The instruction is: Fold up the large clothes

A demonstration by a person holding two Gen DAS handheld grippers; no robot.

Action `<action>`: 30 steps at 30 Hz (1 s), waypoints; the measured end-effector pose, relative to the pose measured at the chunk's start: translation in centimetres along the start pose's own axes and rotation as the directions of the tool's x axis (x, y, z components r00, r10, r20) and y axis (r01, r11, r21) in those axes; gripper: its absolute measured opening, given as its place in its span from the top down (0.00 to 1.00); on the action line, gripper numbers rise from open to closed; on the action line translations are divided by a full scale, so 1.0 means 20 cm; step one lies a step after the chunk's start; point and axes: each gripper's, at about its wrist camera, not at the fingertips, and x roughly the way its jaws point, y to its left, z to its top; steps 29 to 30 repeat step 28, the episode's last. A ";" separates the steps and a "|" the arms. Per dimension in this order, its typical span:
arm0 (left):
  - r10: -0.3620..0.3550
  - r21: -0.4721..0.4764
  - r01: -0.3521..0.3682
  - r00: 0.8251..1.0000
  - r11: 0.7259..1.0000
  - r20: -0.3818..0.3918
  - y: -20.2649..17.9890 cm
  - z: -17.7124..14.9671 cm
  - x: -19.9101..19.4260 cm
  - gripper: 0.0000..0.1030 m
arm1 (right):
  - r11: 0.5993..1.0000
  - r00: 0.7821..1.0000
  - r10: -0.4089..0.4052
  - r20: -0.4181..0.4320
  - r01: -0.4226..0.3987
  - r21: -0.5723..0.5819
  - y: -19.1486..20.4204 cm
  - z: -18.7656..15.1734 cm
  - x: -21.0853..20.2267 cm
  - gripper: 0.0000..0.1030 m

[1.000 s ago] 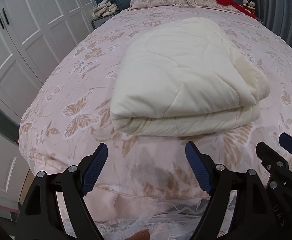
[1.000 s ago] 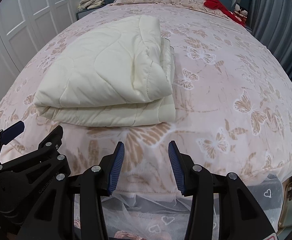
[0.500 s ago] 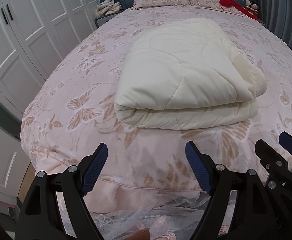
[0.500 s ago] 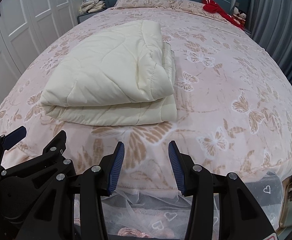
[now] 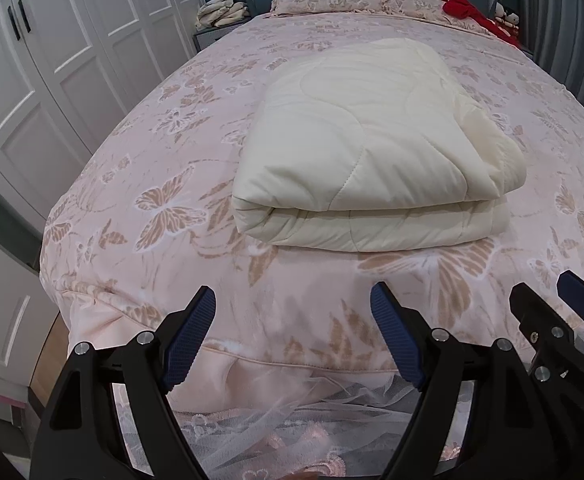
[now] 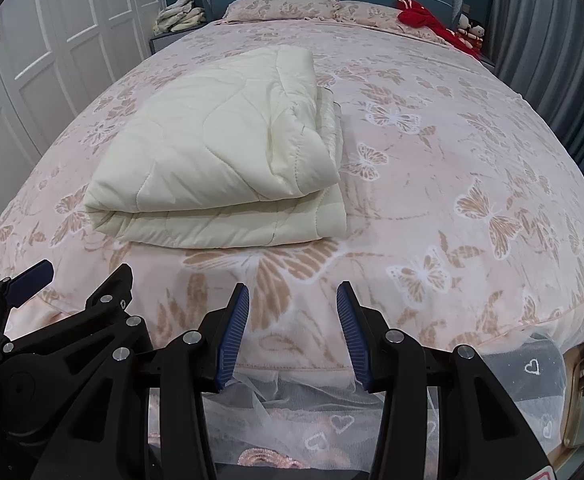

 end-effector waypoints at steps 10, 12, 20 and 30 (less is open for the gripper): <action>0.002 0.011 -0.003 1.000 1.000 0.011 0.00 -0.01 -0.01 0.26 | 1.000 1.000 0.001 -0.001 -0.001 0.000 0.00 0.00 0.00 0.56; 0.005 0.016 -0.005 1.000 1.000 0.014 -0.01 -0.01 -0.01 0.26 | 1.000 1.000 0.001 -0.002 -0.001 0.000 0.00 0.00 0.00 0.56; 0.006 0.018 -0.006 1.000 1.000 0.012 -0.02 0.00 -0.01 0.27 | 1.000 1.000 -0.004 -0.001 0.004 0.001 0.00 0.00 0.00 0.56; -0.002 0.025 0.001 1.000 1.000 0.010 -0.01 -0.01 -0.01 0.33 | 1.000 1.000 -0.016 -0.002 0.016 0.001 0.00 -0.02 -0.02 0.56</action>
